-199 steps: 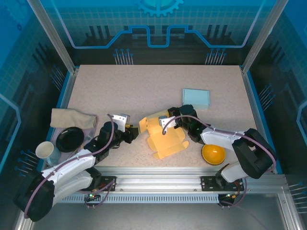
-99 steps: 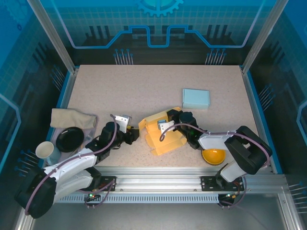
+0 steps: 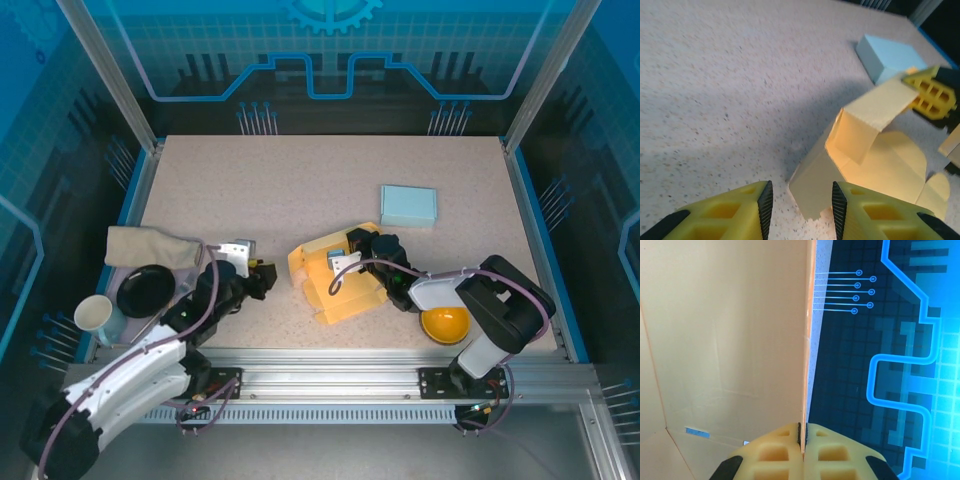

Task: Fold the paper box

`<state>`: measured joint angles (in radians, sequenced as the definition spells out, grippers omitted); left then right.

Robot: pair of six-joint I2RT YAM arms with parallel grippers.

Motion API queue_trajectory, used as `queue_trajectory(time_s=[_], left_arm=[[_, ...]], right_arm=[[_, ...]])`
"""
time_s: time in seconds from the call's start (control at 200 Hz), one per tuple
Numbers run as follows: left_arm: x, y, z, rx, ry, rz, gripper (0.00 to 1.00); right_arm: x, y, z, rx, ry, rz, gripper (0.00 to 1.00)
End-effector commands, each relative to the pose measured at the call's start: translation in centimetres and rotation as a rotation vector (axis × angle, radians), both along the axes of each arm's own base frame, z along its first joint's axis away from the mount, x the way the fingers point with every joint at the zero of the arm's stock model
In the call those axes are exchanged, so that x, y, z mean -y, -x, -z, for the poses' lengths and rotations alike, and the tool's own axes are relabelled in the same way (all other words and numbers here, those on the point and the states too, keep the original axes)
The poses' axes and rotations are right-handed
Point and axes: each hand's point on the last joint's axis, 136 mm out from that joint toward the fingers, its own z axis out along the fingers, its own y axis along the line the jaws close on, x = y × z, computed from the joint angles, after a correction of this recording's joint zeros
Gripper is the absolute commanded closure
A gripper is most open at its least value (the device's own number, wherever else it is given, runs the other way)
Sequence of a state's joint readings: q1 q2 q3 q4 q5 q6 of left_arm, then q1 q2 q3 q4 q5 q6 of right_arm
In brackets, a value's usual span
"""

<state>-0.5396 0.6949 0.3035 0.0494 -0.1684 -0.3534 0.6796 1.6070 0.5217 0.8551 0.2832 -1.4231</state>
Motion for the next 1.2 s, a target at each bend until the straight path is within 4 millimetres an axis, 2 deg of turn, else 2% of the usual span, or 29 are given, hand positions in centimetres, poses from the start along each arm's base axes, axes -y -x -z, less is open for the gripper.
queue_trajectory(time_s=[0.0, 0.085, 0.22, 0.34, 0.44, 0.62, 0.825, 0.955, 1.075, 1.195], left_arm=[[-1.6, 0.4, 2.4, -0.087, -0.033, -0.086, 0.61], [-0.6, 0.1, 3.7, -0.137, -0.065, -0.035, 0.61], [1.2, -1.0, 4.6, -0.180, -0.095, 0.032, 0.58], [2.2, -2.4, 4.8, -0.190, -0.115, 0.049, 0.58], [3.9, -3.0, 4.5, -0.186, -0.087, 0.112, 0.57], [5.0, -4.1, 4.8, -0.189, -0.103, 0.145, 0.58], [6.9, -4.2, 4.9, -0.196, -0.081, 0.217, 0.58], [8.3, -4.1, 4.7, -0.198, -0.069, 0.255, 0.54], [9.2, -4.4, 4.4, -0.190, -0.051, 0.276, 0.52], [9.6, -4.7, 4.9, -0.204, -0.071, 0.287, 0.52]], right_arm=[[0.6, -0.2, 0.7, -0.022, 0.010, 0.014, 1.00], [0.6, -0.2, 0.7, -0.029, 0.007, 0.014, 1.00], [0.7, -0.3, 0.6, -0.036, -0.002, 0.020, 1.00], [0.7, -0.2, 0.4, -0.045, -0.010, 0.020, 1.00], [0.8, -0.2, 0.3, -0.048, -0.012, 0.019, 1.00], [1.0, -0.4, 0.3, -0.055, -0.015, 0.023, 1.00], [1.2, -0.8, 0.1, -0.057, -0.028, 0.038, 1.00], [1.3, -0.9, 0.2, -0.065, -0.028, 0.046, 1.00], [1.3, -1.0, 0.4, -0.073, -0.026, 0.050, 1.00], [1.3, -1.1, 0.5, -0.073, -0.028, 0.053, 1.00]])
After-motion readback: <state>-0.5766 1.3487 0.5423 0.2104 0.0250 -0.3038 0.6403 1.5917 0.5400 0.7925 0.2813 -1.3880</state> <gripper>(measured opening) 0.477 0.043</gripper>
